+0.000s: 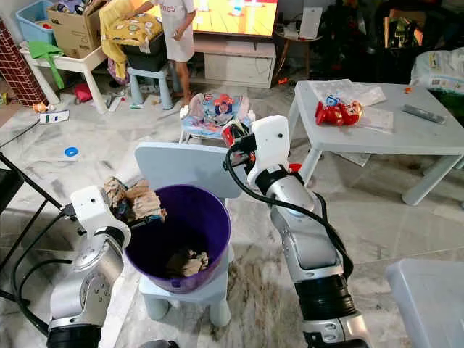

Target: Picking trash to rubbish bin

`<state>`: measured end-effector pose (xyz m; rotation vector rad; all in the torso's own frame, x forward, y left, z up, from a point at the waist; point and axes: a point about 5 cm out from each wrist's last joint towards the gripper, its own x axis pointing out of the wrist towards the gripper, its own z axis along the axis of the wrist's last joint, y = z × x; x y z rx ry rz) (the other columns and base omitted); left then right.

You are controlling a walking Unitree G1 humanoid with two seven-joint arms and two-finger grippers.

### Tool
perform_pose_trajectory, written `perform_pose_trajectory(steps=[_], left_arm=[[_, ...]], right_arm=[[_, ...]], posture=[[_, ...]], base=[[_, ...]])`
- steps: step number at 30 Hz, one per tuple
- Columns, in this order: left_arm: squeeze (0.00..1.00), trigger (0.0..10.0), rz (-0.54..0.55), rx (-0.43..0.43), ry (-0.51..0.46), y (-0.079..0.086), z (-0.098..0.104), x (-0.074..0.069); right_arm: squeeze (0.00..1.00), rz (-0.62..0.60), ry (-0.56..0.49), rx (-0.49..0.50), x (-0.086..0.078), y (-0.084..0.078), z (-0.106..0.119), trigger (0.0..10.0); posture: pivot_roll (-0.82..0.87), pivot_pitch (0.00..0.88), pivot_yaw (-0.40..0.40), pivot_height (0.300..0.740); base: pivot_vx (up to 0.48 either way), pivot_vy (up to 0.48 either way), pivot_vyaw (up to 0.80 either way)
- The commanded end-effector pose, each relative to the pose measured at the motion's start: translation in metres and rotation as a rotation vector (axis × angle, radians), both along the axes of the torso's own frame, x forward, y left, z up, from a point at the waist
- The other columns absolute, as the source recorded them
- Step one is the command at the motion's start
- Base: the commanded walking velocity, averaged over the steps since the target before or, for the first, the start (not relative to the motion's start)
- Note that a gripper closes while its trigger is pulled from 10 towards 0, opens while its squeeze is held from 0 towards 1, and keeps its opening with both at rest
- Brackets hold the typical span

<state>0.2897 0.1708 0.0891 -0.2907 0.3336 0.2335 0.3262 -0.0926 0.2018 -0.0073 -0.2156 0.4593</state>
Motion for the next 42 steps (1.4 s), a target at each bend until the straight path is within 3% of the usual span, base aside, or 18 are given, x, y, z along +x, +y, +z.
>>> perform_pose_trajectory(steps=[1,2,3,4,8,9,10,11,42], left_arm=[[0.0,2.4,-0.017,-0.025,0.063,-0.002,-0.009,0.0],[0.0,6.8,-0.061,-0.054,0.099,-0.005,-0.015,0.001],[0.0,6.8,-0.061,-0.054,0.099,-0.005,-0.015,0.001],[0.0,9.9,-0.108,-0.08,0.114,-0.008,-0.017,0.004],[0.0,10.0,-0.136,-0.103,0.172,-0.008,-0.019,0.012],[0.24,10.0,-0.142,-0.109,0.18,-0.008,-0.02,0.013],[0.42,10.0,-0.149,-0.108,0.183,-0.007,-0.02,0.013],[1.0,10.0,-0.157,-0.103,0.187,-0.007,-0.02,0.013],[1.0,10.0,-0.189,-0.056,0.211,-0.006,-0.023,0.012]], right_arm=[[0.0,-0.007,-0.019,-0.01,0.0,-0.004,0.004,10.0],[0.0,-0.009,-0.019,-0.009,0.0,-0.004,0.004,10.0],[0.0,-0.009,-0.019,-0.009,0.0,-0.004,0.004,10.0],[0.0,-0.009,-0.02,-0.008,0.0,-0.003,0.005,10.0],[0.0,-0.009,-0.02,-0.008,0.0,-0.002,0.004,10.0],[0.0,-0.009,-0.021,-0.009,-0.001,-0.002,0.004,10.0],[0.0,-0.01,-0.021,-0.009,-0.001,-0.003,0.005,10.0],[0.0,-0.013,-0.022,-0.01,-0.001,-0.003,0.005,10.0],[0.0,-0.03,-0.013,-0.018,-0.002,-0.007,0.002,10.0]], posture=[[0.09,0.11,-0.063,0.74],[0.09,0.115,-0.061,0.74],[0.09,0.115,-0.061,0.74],[0.09,0.115,-0.06,0.74],[0.08,0.115,-0.057,0.74],[0.08,0.117,-0.055,0.74],[0.08,0.118,-0.054,0.74],[0.07,0.119,-0.051,0.74],[0.07,0.128,-0.048,0.74]], base=[[0.0,0.0,0.0],[0.0,0.0,0.0],[0.0,0.0,0.0],[0.0,0.0,0.0],[0.0,0.0,0.0],[0.0,0.0,0.0],[0.0,0.0,0.0],[0.0,0.0,0.0],[0.0,0.0,0.0]])
